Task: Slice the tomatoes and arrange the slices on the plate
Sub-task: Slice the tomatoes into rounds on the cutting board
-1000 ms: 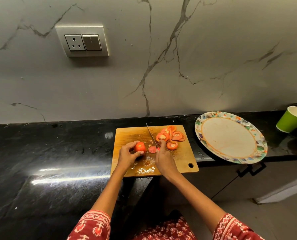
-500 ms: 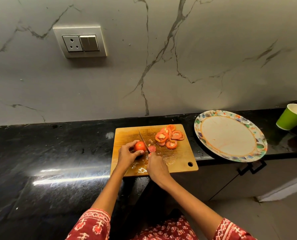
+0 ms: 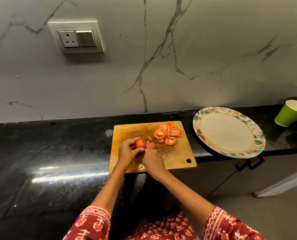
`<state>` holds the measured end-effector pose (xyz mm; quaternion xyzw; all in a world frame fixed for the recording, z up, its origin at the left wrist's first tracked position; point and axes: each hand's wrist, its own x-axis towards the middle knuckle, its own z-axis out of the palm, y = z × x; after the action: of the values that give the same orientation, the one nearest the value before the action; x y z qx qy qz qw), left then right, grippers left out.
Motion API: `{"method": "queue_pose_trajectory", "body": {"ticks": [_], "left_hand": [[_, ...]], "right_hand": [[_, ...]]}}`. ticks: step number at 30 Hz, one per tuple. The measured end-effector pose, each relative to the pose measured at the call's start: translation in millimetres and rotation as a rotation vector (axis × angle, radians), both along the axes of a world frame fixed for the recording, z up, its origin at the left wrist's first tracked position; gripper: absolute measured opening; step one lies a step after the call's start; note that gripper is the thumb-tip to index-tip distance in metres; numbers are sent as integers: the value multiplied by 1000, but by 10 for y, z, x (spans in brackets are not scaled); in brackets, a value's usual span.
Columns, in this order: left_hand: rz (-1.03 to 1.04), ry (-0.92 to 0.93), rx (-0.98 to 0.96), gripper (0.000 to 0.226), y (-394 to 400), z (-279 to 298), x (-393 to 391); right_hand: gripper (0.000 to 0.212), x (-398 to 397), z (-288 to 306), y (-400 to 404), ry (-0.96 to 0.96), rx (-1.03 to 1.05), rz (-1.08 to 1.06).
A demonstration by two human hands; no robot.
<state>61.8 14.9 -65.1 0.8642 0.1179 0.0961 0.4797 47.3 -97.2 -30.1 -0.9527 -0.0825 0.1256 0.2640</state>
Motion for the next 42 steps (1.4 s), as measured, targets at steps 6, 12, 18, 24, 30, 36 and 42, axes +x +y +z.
{"method": "queue_pose_trajectory", "body": {"ticks": [6,12,18,24,30,36,42], "left_hand": [[-12,-44,37,51,-33,-19,-3],[-6,-53,6,51,-11,-18,-3],[1,-36,-34,50,-9,-2,-8],[29,-5,-73,51,14,-6,7],[27,17,-120,51,46,-29,36],[37,19,-138,52,40,-35,48],[37,19,-131,52,63,-35,38]], "right_hand": [[30,55,-54,-29,-30,10,10],[29,20,-133,-78,26,6,1],[31,148,-127,1,61,49,-9],[30,100,-204,-44,52,-11,26],[32,165,-235,-4,32,-29,44],[27,164,-224,-31,68,-39,46],[25,41,-217,-109,76,-95,93]]}}
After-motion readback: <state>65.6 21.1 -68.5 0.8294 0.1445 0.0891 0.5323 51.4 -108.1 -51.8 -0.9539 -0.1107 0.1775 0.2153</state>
